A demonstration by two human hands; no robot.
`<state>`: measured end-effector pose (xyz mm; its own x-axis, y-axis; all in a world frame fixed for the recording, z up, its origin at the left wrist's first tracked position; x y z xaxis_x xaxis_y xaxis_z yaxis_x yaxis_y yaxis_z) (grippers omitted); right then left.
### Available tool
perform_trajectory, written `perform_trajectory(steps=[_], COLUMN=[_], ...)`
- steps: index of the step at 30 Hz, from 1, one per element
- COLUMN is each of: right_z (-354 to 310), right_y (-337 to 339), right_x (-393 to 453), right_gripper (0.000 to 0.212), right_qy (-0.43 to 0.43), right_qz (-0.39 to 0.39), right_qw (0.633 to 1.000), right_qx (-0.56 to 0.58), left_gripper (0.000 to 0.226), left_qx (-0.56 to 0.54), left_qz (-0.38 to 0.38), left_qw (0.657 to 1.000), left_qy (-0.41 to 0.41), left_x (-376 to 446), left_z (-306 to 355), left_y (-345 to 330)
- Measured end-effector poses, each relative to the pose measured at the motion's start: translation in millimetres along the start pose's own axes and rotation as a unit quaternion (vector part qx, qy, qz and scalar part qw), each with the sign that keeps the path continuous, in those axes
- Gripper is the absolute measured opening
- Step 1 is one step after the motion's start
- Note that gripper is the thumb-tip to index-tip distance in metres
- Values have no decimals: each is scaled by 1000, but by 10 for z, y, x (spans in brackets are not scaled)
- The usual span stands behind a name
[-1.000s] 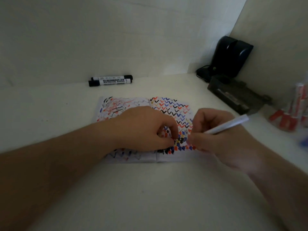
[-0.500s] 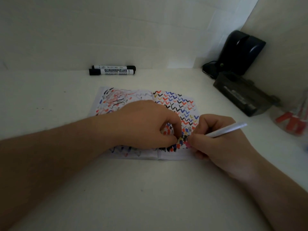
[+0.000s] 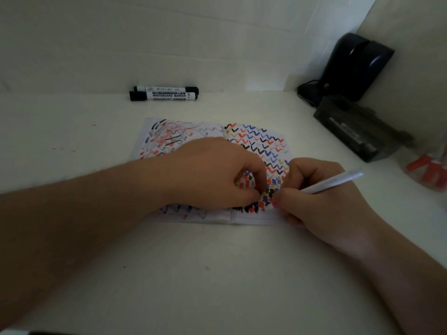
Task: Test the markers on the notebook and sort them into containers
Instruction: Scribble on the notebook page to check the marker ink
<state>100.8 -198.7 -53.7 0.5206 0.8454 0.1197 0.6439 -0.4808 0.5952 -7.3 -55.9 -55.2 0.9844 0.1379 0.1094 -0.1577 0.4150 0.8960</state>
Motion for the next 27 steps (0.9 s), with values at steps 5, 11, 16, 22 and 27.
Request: perform_trajectory(steps=[5,11,16,22,27], right_z=[6,12,78,107,149], right_y=[-6,0,5,54,94], right_x=[-2,1,35,49,64], right_gripper=[20,21,25,19,35], right_qy=[6,4,-26,-30,-63], right_qz=[-13,-21,-4,-50,-91], right_qw=[1000,999,991,942,914], right_qx=[5,24,134,330,390], left_gripper=[11,12,14,28,13], left_qx=[-2,-7,-21,-173,-185], left_qz=[-1,-12,-19,-44,-60], left_qw=[1000,1000,999,983,981], left_qy=[-2,6,16,37,26], left_x=[-7,-25,-44,-151,-139], left_z=[12,14,-1,-126,-105], left_y=[11,13,0,78,123])
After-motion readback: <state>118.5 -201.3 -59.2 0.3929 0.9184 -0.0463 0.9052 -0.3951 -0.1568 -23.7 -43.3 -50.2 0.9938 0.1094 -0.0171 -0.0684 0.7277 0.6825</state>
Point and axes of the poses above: each hand's wrist, its own x-axis towards the middle knuckle, its own y-axis out of the back of the hand, z = x × y, the point moved 4 cm from there along x, towards the middle knuckle, and after that the axes turned 5 degrees about -x, right-handed, at the moved point
